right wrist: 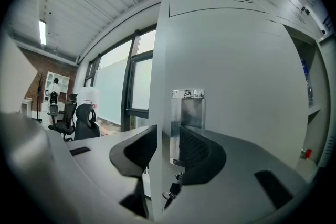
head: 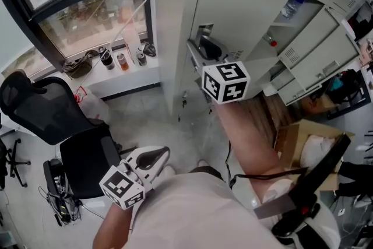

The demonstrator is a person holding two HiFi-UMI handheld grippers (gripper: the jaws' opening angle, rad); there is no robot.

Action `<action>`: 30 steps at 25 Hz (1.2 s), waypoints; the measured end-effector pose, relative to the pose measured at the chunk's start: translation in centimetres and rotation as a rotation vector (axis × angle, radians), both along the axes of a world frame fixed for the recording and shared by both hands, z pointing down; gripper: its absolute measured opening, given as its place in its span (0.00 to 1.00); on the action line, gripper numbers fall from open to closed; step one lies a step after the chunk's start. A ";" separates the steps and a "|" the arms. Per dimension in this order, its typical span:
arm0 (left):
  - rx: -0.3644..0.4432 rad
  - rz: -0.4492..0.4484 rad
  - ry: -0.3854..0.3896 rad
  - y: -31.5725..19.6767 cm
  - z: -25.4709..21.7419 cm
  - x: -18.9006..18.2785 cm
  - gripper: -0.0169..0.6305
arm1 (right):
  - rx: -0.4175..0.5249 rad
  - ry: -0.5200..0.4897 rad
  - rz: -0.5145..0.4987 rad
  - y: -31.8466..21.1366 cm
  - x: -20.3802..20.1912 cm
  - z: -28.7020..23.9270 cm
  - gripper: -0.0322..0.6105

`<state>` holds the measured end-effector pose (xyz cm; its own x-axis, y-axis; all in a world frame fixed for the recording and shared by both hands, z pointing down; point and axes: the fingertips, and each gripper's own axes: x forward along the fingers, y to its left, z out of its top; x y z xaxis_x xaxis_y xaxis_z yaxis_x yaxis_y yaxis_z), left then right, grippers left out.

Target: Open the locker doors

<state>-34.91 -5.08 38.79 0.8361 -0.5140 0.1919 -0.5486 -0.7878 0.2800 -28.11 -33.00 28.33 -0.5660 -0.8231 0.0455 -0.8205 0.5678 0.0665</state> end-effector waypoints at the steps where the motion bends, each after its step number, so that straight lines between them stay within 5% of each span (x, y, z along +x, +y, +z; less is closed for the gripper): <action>1: 0.001 0.007 0.000 0.0 0.0 0.0 0.04 | 0.002 0.000 0.005 0.3 0.1 0.0 0.21; 13: -0.002 0.145 0.002 0.0 0.1 2.7 0.04 | 0.002 0.016 0.055 5.3 3.1 0.3 0.21; 30: 0.013 0.365 0.018 0.1 -0.5 11.7 0.04 | -0.040 -0.016 -0.041 12.2 9.9 0.7 0.21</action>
<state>-23.18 -4.93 38.30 0.9679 -0.1838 0.1713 -0.2261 -0.9344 0.2754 -18.24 -20.83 29.00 -0.6003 -0.7968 0.0689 -0.7970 0.6032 0.0301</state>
